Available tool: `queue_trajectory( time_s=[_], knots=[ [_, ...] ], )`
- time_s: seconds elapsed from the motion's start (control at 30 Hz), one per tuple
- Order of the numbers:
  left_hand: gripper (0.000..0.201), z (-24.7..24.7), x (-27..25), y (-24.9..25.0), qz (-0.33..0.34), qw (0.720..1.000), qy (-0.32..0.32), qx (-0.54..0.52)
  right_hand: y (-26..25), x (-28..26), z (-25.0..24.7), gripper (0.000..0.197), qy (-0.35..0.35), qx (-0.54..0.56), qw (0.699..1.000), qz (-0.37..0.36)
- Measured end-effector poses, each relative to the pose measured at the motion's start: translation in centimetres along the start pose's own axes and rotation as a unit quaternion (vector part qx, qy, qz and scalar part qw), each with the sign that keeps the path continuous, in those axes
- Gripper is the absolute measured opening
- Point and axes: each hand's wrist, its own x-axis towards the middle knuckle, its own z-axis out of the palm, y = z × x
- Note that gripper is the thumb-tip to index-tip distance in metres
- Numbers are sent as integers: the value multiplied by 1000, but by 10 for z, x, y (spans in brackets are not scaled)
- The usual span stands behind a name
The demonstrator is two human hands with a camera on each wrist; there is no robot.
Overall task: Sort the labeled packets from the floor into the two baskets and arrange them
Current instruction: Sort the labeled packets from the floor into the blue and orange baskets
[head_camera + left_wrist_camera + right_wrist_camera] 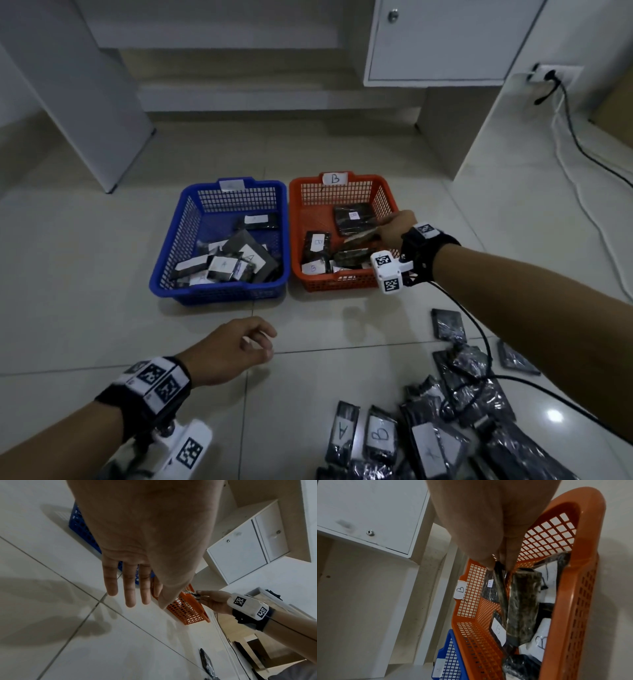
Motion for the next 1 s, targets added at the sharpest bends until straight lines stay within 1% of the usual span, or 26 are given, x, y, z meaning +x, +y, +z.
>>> queue_trajectory(
  time_s=[0.07,0.13,0.17,0.23,0.33,0.4,0.47,0.53,0.6,0.63,0.67,0.7,0.77,0.8,0.83,0.9,0.93,0.97,1.0],
  knots=[
    [22,-1,1,-3,2,1000,6,0,0,1,-2,14,27,-60,998,-19],
    [21,-1,0,-5,-2,1000,15,-2,-2,-3,-2,21,66,-144,984,-77],
    [21,-2,-1,-6,-4,1000,15,-5,-2,-6,0,22,76,-168,976,-116],
    [21,-1,-4,-8,1,1000,11,-8,0,-15,5,20,58,-179,962,-195],
    [20,6,-9,-8,10,1000,-6,3,13,-49,19,18,-20,-193,934,-300],
    [19,17,-9,-4,16,999,-28,12,32,-75,29,18,-61,-208,910,-354],
    [18,32,-6,3,19,998,-56,16,55,-98,35,20,-92,-233,888,-385],
    [19,50,-2,12,28,995,-87,28,80,-113,34,24,-87,-252,857,-442],
    [24,71,2,20,39,992,-106,65,102,-124,30,27,-61,-273,810,-515],
    [29,81,4,24,47,989,-110,85,110,-129,26,27,-51,-288,790,-538],
    [35,91,6,27,54,986,-115,103,117,-133,23,26,-55,-298,782,-545],
    [43,100,6,30,64,982,-125,129,122,-138,19,26,-76,-298,789,-531],
    [59,114,9,32,97,962,-151,206,133,-148,14,27,-160,-291,820,-467],
    [65,120,9,32,111,952,-154,240,138,-154,13,31,-203,-302,822,-437],
    [68,125,9,33,113,946,-150,264,144,-158,15,40,-237,-330,813,-417],
    [73,132,10,33,100,940,-137,295,156,-166,21,63,-279,-411,777,-386],
    [74,136,10,33,93,938,-134,304,160,-170,24,70,-291,-450,759,-369],
    [72,139,9,34,89,938,-133,308,163,-173,26,73,-297,-471,749,-360],
    [67,142,9,34,89,939,-129,305,164,-175,28,70,-300,-475,748,-353]
  ],
)
